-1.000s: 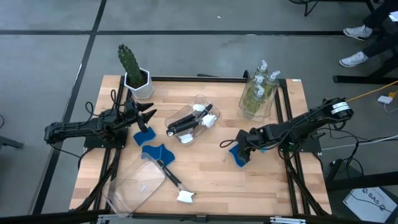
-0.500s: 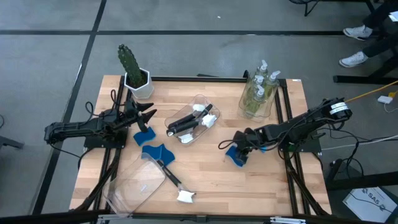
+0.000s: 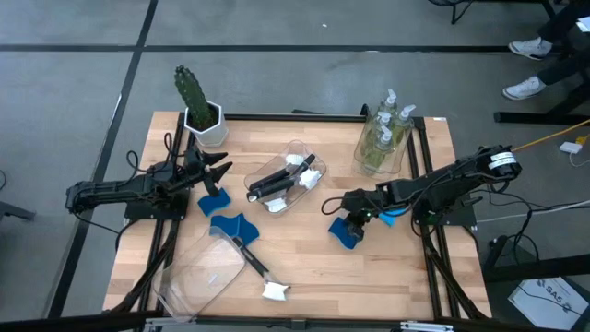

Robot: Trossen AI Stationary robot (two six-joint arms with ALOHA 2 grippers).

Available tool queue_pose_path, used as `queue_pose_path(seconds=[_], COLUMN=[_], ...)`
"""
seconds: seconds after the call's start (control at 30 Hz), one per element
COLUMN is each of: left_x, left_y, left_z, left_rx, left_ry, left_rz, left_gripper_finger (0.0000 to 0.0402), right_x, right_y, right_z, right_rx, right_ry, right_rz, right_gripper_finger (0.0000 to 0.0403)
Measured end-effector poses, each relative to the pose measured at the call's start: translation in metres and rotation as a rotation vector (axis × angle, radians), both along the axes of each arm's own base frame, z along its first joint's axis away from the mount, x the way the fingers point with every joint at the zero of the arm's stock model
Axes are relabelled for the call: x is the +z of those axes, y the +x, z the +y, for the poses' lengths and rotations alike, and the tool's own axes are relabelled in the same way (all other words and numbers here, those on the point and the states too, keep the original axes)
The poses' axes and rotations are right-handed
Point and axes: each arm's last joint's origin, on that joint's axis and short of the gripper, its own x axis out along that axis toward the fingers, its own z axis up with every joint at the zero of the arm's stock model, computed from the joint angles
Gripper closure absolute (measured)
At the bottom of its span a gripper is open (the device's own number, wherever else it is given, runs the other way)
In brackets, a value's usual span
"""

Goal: Pick & Place Kitchen Sink Supplies
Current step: Put the blue sponge into the bottom transparent bin

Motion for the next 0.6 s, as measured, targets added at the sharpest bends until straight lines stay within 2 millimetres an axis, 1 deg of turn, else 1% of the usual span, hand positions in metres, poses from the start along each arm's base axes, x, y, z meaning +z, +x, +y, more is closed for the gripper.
queue_pose_path(seconds=[0.13,0.33,0.6], left_x=[0.0000,0.0000,0.0000], left_y=[0.0000,0.0000,0.0000], left_z=[0.0000,0.0000,0.0000], left_rx=[0.000,0.000,0.000], left_ry=[0.000,0.000,0.000], left_rz=[0.000,0.000,0.000], left_gripper_finger=[0.0212,0.0210,0.0211], right_x=[0.0007,0.0053,0.0061], right_y=[0.0013,0.0075,0.0084], right_z=[-0.0034,-0.0069,-0.0092], right_rx=[0.005,0.042,0.036], right_ry=[0.005,0.024,0.047], right_rz=[-0.012,-0.090,-0.097], right_gripper_finger=[0.0398,0.0398,0.0398])
